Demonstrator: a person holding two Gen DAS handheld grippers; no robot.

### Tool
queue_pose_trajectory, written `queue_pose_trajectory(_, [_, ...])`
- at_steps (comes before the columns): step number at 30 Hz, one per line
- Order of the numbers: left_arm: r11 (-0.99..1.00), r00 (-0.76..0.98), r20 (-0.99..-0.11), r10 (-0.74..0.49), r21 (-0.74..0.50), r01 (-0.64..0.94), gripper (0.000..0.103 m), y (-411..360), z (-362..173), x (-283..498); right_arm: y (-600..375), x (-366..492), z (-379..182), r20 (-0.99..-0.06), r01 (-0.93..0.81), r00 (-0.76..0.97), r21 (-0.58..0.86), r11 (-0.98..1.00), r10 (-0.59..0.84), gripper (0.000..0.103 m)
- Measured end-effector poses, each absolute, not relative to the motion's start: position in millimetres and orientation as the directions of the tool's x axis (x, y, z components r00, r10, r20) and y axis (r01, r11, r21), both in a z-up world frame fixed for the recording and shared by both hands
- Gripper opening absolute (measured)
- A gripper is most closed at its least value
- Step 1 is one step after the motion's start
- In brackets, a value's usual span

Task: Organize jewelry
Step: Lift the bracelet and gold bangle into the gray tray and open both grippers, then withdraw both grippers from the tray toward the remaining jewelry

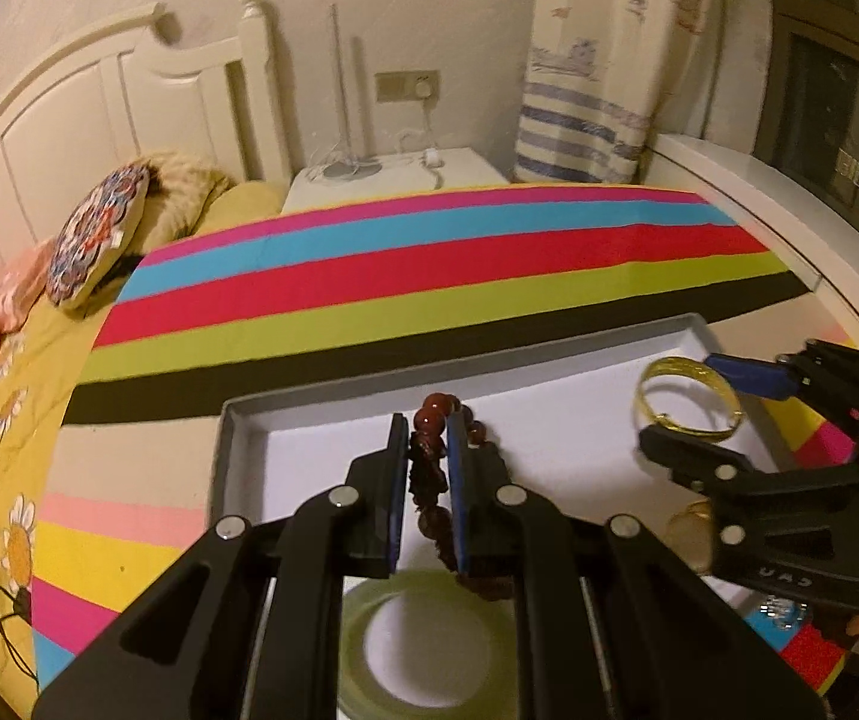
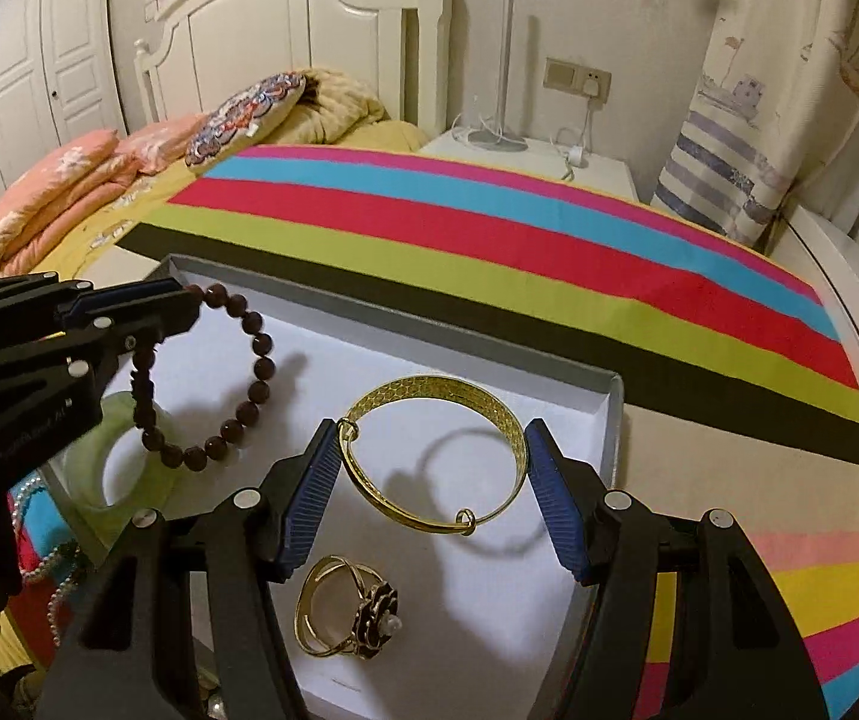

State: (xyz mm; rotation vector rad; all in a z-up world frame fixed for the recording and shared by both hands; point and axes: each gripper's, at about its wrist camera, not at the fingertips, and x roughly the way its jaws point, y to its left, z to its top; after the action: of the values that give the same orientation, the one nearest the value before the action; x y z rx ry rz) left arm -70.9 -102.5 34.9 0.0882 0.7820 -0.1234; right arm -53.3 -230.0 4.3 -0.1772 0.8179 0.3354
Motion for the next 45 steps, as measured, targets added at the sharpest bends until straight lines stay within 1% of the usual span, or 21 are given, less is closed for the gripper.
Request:
queue_pose_trajectory(1, [0.991,0.7,-0.71,-0.075,0.022,0.129,0.013,-97,33,-69,-230,-52,4,-0.738,-0.355,0.637,-0.026,0.934,0.221,0.065])
queue_pose_trajectory(3, [0.994,0.699,-0.712,-0.071,0.01,0.11,0.022,-89,32,-68,-230,-51,5,-0.732,-0.348,0.646,-0.027,0.937,0.218,0.073])
queue_pose_trajectory(4, [0.995,0.701,-0.71,-0.068,0.006,0.103,0.037,-86,32,-68,-232,-52,5,-0.729,-0.344,0.649,-0.026,0.939,0.218,0.073])
queue_pose_trajectory(5, [0.996,0.709,-0.703,-0.06,0.007,0.091,0.054,-82,33,-69,-233,-52,6,-0.726,-0.341,0.652,-0.023,0.94,0.219,0.073])
queue_pose_trajectory(7, [0.998,0.727,-0.686,-0.038,0.017,0.068,0.069,-78,37,-73,-236,-53,8,-0.721,-0.334,0.658,-0.02,0.942,0.218,0.073])
queue_pose_trajectory(8, [0.998,0.734,-0.679,-0.024,0.026,0.056,0.074,-76,38,-74,-238,-54,10,-0.718,-0.33,0.661,-0.014,0.944,0.22,0.073])
queue_pose_trajectory(9, [0.998,0.738,-0.675,-0.01,0.036,0.046,0.077,-75,40,-76,-240,-55,11,-0.715,-0.327,0.663,-0.008,0.945,0.223,0.073])
queue_pose_trajectory(11, [0.998,0.739,-0.674,0.011,0.053,0.033,0.09,-76,42,-77,-243,-56,13,-0.711,-0.322,0.666,0.0,0.947,0.226,0.074])
queue_pose_trajectory(17, [0.994,0.713,-0.698,0.068,0.11,0.013,0.093,-79,48,-86,-248,-65,19,-0.699,-0.324,0.674,0.013,0.946,0.24,0.077])
queue_pose_trajectory(20, [0.994,0.734,-0.676,0.058,0.109,0.021,0.098,-82,57,-99,-248,-76,23,-0.683,-0.342,0.681,0.023,0.939,0.264,0.077])
queue_pose_trajectory(24, [0.999,0.766,-0.643,0.021,0.047,0.013,0.1,-73,68,-124,-250,-96,31,-0.644,-0.382,0.699,0.032,0.924,0.311,0.079])
queue_pose_trajectory(28, [0.999,0.797,-0.602,0.048,0.043,-0.028,0.1,-60,71,-147,-251,-118,33,-0.619,-0.418,0.701,0.046,0.907,0.355,0.085])
queue_pose_trajectory(32, [0.995,0.821,-0.564,0.09,0.086,-0.05,0.1,-51,68,-174,-249,-136,28,-0.619,-0.44,0.699,0.024,0.898,0.359,0.085])
queue_pose_trajectory(36, [0.998,0.809,-0.584,0.064,0.05,-0.043,0.1,-38,57,-198,-247,-158,19,-0.618,-0.471,0.694,-0.002,0.882,0.369,0.085])
queue_pose_trajectory(39, [0.999,0.792,-0.609,0.049,0.024,-0.043,0.1,-28,46,-213,-249,-171,11,-0.637,-0.499,0.672,-0.011,0.867,0.378,0.085])
queue_pose_trajectory(43, [0.999,0.776,-0.63,0.044,0.013,-0.045,0.1,-20,33,-233,-256,-181,1,-0.665,-0.49,0.657,-0.019,0.872,0.355,0.085])
queue_pose_trajectory(45, [0.999,0.751,-0.659,0.035,0.007,-0.041,0.099,-20,21,-242,-261,-185,-1,-0.671,-0.481,0.652,-0.005,0.877,0.354,0.085])
